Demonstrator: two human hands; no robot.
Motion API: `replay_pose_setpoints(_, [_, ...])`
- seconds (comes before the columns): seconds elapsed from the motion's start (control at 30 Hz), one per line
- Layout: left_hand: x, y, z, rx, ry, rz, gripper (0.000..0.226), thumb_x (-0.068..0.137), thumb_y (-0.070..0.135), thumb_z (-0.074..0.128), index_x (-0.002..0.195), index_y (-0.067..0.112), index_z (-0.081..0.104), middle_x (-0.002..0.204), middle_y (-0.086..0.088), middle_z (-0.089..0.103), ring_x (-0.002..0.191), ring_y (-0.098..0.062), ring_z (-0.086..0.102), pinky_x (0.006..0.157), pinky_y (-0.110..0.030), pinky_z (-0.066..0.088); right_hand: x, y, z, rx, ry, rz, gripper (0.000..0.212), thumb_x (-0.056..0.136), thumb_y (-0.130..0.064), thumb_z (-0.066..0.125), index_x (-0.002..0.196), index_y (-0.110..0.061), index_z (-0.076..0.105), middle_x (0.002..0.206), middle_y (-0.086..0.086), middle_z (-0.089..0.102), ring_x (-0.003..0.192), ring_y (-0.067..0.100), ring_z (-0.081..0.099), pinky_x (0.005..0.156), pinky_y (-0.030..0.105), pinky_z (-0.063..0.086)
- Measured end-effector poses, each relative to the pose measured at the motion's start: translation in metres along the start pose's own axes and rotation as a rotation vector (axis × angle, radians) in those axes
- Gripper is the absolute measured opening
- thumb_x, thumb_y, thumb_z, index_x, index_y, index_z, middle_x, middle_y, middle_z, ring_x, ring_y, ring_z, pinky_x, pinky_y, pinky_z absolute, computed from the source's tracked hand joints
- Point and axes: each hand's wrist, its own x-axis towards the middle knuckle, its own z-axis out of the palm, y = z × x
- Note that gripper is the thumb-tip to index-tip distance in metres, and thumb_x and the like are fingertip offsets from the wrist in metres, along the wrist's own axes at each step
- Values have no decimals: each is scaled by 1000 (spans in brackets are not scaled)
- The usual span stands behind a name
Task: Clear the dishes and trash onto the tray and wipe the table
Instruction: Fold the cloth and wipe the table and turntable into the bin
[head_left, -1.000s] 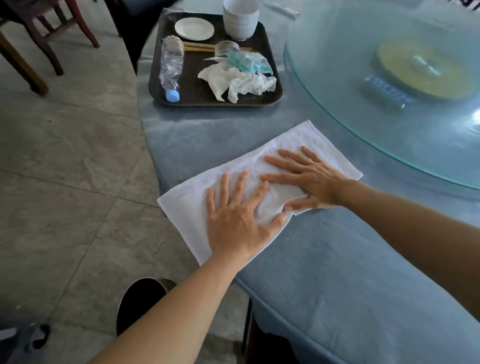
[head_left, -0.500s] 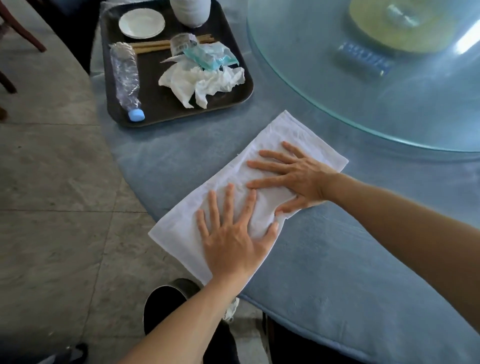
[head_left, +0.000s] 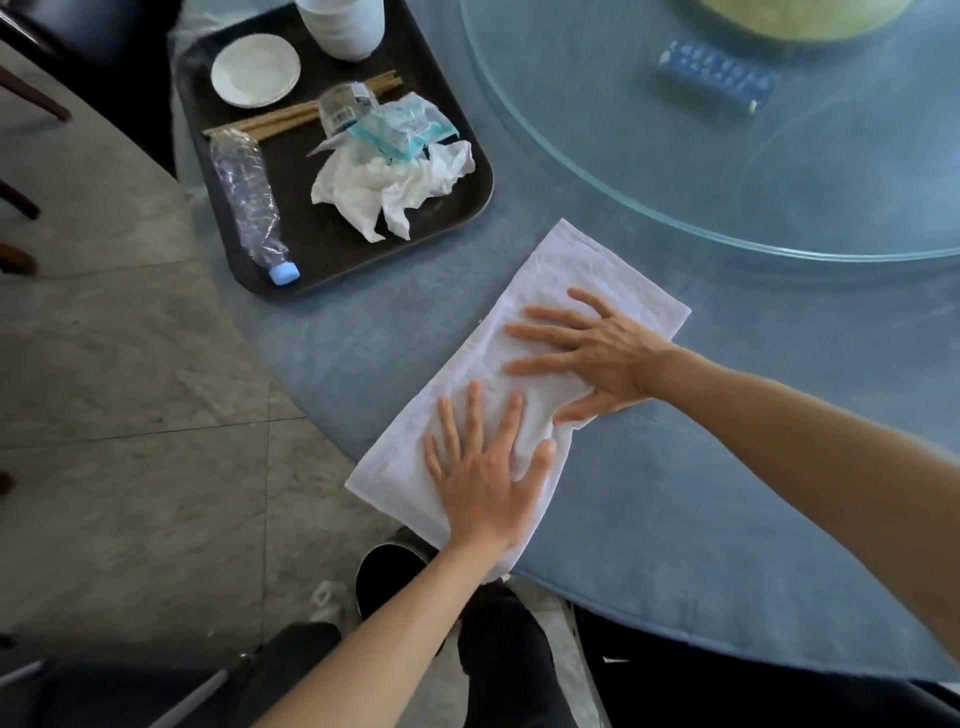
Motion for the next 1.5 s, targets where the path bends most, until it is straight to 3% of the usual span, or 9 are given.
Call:
replay_pose_setpoints(0.1, [8,-14,-41,-222,-41,57,65,86,73,31,138,43,57,159,7,39,151,-20,27,119,-47,26,-20,-22,5,148,98,220,75,91,-85,36,157,-51,29,172,-8,17,159,23,16,125,59,11])
replay_pose_setpoints(0.2, [35,-25,-84,-397,-31,86,38,91,48,51,112,26,75,119,5,66,110,-13,62,96,-33,48,-45,-60,10,301,278,479,63,96,-67,54,154,-46,41,169,1,28,154,28,29,118,56,31])
replay_pose_setpoints(0.37, [99,-31,-122,-307,-47,61,15,94,20,62,103,21,74,103,-1,73,81,-17,66,79,-30,50,-52,-133,0,850,568,1167,62,90,-18,76,145,-28,50,144,-3,44,97,4,60,91,41,55])
replay_pose_setpoints(0.53, [139,-22,-126,-334,-330,9,22,89,19,68,111,14,71,95,2,70,96,-17,67,82,-26,47,-12,-168,-33,1355,710,1710,63,94,-24,70,149,-19,38,127,-2,49,96,4,59,77,24,52])
replay_pose_setpoints(0.7, [163,-18,-124,-368,-560,25,14,84,17,75,96,18,69,98,-4,74,100,-22,70,94,-37,55,28,-168,-47,1497,844,1968,49,89,-24,72,132,-17,51,112,2,63,79,14,68,73,33,60])
replay_pose_setpoints(0.9, [177,-13,-124,-291,-682,66,9,82,19,77,86,13,73,90,-4,75,91,-23,71,87,-39,59,31,-168,-54,1526,879,2078,43,87,-27,78,122,-26,53,105,-3,68,91,15,69,68,29,53])
replay_pose_setpoints(1.07, [179,-1,-137,-244,-807,16,14,88,20,76,90,6,74,78,-5,62,66,-17,52,56,-26,40,18,-163,-50,1646,840,2000,31,84,-21,83,111,-16,67,99,-2,73,85,13,71,59,22,50])
replay_pose_setpoints(1.33, [153,17,-181,-413,-1010,77,15,88,21,76,97,12,68,100,3,77,96,-14,68,85,-31,54,-40,-171,-94,1721,769,1662,7,88,-5,73,90,-10,77,83,-2,78,74,7,70,64,16,51])
replay_pose_setpoints(1.5, [126,29,-206,-562,-975,166,30,84,29,76,102,8,67,103,-13,78,107,-39,70,107,-56,47,-61,-189,-121,1735,823,1602,19,95,-4,63,105,-13,76,101,5,80,98,22,74,85,35,59])
